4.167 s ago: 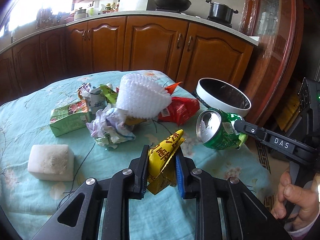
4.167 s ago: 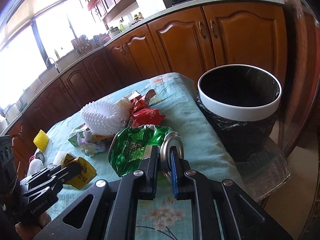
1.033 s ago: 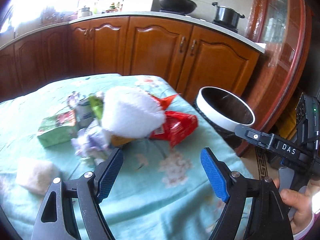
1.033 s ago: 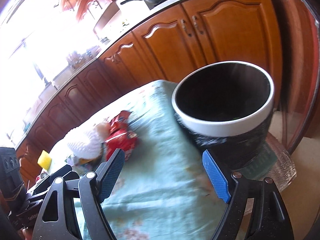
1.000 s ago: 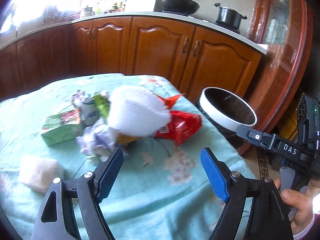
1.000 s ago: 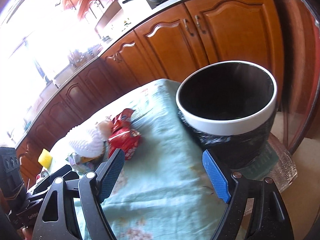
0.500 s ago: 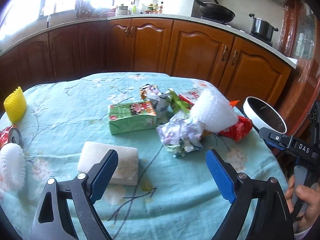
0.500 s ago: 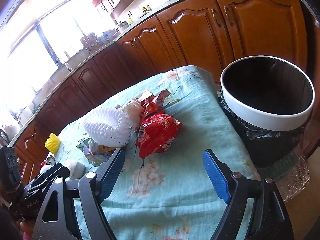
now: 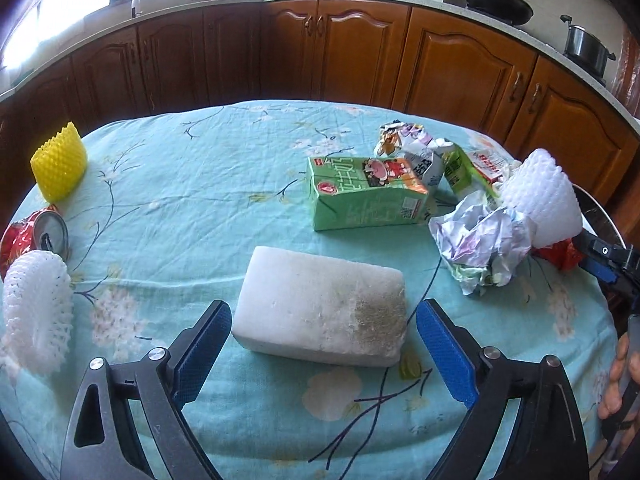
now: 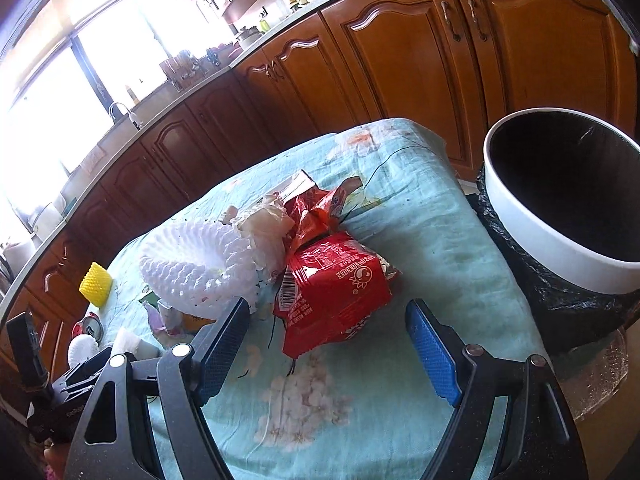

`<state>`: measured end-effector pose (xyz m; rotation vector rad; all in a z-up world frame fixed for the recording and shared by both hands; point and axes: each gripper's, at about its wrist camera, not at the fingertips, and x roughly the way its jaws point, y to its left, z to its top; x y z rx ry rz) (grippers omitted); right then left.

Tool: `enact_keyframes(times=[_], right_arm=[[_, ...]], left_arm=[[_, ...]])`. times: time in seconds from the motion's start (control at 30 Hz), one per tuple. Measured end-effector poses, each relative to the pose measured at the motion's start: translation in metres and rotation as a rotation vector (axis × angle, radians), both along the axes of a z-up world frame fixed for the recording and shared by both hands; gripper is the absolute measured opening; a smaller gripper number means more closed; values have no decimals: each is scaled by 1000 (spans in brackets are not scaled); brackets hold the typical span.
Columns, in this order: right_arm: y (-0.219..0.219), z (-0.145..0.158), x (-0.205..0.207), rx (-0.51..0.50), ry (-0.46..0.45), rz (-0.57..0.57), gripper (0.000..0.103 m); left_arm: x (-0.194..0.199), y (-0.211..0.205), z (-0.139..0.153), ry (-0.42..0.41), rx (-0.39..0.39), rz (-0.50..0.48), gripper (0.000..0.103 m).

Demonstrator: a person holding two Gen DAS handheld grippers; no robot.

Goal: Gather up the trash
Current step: 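Grasp the white foam block with the left gripper while the right gripper grasps the red snack bag, then carry the white block and red bag with both grippers over the bin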

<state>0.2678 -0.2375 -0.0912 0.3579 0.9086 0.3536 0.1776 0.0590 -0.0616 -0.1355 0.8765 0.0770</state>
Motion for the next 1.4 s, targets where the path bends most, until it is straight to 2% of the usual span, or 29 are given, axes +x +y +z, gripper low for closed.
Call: enact_keyframes(times=[0.07,0.1,0.13,0.17,0.3,0.8,1.1,1.4], right_arm=[[4,-2,2,-13,0,5,77],[5,-2,2,-17,-4,7,71],[6,-2,2,-24,-3,9,52],[6,-2,2,-26,-1,9,43],[0,3,-9,-20,-31,0,40],[-49,28,-46,1,-85,-82,37],[-90,38,-55,0,-106,-151,37],[-133,42,-57,-15,-112,-224,37]], left_arm=[[6,1,-7,16,0,-1,92],[7,1,-8,18,-10,-6,86],[11,1,-9,15,-21,-13,80],[11,1,-8,11,-25,-18,81],[3,-6,0,-43,-14,-57,80],[-27,-78,43,-166,-99,-317,80],[-10,-119,53,-186,-131,-446,80],[24,-158,43,-167,-122,-523,80]])
